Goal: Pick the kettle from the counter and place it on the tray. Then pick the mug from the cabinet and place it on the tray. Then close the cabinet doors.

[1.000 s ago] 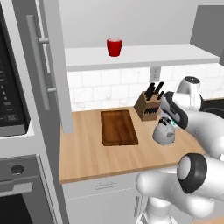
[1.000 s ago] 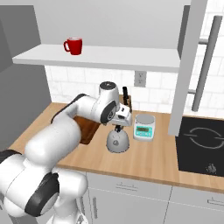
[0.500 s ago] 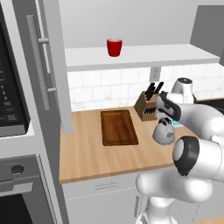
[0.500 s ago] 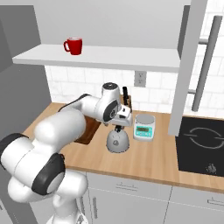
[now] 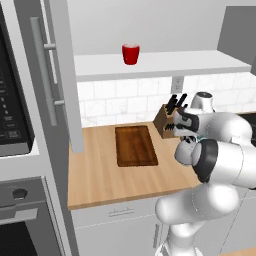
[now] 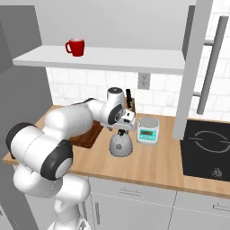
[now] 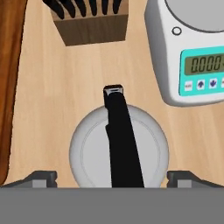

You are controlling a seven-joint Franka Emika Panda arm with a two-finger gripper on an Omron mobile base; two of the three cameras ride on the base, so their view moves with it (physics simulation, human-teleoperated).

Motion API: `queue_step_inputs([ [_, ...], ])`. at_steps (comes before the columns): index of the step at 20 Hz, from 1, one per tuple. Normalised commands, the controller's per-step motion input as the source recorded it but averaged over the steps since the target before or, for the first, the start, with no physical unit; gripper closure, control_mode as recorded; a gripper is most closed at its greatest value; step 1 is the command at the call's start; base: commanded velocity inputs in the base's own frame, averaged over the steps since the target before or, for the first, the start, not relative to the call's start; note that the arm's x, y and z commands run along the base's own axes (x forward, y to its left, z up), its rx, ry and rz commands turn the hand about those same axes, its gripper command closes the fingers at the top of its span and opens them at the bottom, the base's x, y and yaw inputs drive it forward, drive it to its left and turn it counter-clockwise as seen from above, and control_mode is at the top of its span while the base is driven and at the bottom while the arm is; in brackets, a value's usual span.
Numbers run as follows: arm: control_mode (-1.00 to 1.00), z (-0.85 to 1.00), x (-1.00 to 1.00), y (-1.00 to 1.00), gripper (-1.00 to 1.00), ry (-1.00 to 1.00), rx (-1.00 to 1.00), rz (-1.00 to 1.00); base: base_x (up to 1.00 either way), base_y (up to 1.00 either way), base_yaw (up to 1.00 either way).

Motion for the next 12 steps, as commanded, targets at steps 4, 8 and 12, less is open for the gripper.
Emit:
queue_step_inputs([
  [4, -1.0, -0.16, 0.14, 0.0, -1.0, 0.04, 0.0, 0.0, 0.0, 0.0, 0.0],
  [8, -1.0, -0.13, 0.1, -0.01, 1.0, 0.02, 0.0, 0.0, 0.0, 0.0, 0.0],
  [12, -1.0, 0.0, 0.0, 0.0, 1.0, 0.0, 0.0, 0.0, 0.0, 0.0, 0.0],
])
